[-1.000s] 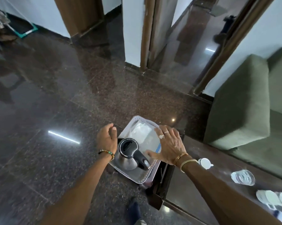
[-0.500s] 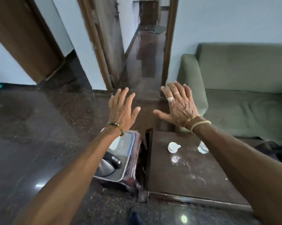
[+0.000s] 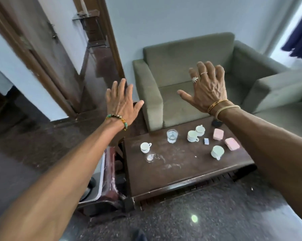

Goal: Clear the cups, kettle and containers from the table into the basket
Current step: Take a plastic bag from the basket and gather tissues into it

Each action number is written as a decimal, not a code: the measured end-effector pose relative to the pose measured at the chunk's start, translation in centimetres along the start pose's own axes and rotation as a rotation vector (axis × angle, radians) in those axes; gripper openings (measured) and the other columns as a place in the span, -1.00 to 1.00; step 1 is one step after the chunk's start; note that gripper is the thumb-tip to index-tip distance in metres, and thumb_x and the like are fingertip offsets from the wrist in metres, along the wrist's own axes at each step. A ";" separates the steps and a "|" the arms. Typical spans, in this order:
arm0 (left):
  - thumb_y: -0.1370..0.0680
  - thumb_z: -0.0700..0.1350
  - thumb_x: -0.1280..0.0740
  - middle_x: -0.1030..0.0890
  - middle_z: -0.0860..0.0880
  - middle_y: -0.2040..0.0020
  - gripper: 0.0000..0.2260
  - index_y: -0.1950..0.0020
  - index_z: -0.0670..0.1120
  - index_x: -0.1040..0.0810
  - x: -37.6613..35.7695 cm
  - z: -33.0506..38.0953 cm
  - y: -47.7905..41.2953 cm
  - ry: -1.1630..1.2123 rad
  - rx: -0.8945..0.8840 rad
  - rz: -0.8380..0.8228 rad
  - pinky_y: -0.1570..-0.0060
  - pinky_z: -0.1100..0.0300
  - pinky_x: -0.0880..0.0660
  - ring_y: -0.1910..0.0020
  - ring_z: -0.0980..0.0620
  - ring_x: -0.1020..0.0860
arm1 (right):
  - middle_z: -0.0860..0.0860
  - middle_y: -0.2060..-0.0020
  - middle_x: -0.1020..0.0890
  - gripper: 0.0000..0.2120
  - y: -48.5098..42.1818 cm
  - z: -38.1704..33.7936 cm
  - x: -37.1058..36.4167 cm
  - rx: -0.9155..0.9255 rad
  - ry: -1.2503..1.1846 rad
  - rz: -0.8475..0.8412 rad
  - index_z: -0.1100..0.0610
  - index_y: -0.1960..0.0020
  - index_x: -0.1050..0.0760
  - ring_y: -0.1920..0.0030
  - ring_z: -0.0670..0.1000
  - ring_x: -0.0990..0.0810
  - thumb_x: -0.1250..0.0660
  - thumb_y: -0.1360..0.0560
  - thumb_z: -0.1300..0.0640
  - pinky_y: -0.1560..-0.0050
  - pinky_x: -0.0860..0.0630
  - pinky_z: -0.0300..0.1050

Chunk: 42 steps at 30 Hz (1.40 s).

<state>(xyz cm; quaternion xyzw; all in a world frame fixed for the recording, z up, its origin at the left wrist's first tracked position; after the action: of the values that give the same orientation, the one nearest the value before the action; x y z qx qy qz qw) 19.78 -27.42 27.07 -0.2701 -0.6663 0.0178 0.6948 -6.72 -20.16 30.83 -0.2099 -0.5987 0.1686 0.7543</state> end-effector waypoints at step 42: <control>-0.55 0.23 -0.21 -0.08 -0.10 -0.58 -0.32 -0.55 -0.07 -0.13 -14.7 17.4 -5.8 0.260 -0.347 -0.295 -0.44 -0.16 -0.12 -0.53 -0.18 -0.11 | 0.21 -0.40 -0.30 -0.21 12.5 14.2 -9.3 -0.566 0.166 -0.366 0.21 -0.38 -0.30 -0.38 0.27 -0.25 -0.13 -0.46 -0.42 -0.33 -0.20 0.30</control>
<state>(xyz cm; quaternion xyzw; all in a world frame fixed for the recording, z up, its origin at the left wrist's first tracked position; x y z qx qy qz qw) -0.05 -31.87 15.36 -0.2850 -0.5965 -0.2334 0.7131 -22.69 -12.56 19.38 -0.3128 -0.5860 -0.1596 0.7302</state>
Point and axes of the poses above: each hand's wrist, its own y-axis away from the middle knuckle, its own x-axis out of the back of the hand, z = x × y, the point moved 3 cm from there along -y, towards the middle knuckle
